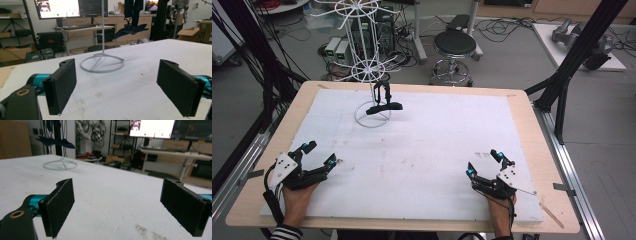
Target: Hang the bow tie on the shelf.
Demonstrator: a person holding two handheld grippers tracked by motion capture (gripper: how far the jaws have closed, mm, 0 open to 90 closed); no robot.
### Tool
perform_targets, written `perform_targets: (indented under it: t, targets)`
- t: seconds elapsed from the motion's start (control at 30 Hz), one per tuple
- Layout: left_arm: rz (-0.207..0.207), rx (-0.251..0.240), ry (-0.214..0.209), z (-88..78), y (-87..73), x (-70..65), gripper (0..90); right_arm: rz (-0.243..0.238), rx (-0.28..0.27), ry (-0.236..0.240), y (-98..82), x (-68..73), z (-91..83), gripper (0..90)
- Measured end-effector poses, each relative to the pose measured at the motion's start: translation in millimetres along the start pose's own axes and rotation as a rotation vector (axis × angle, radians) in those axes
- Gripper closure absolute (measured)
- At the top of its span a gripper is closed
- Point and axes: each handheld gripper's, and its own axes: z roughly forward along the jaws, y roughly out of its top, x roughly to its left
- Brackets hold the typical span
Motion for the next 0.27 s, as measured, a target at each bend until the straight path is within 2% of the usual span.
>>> perform_targets:
  t: [0.13,0.27]
  targets:
    - [-0.001,0.001,0.000,0.0,0.0,0.0,16.6,0.026,0.001,0.012,-1.2,-2.9,0.0,11.2]
    - [0.001,-0.003,0.002,-0.3,-0.2,-0.1,16.6,0.047,0.000,0.003,-1.7,-5.2,-0.1,11.1]
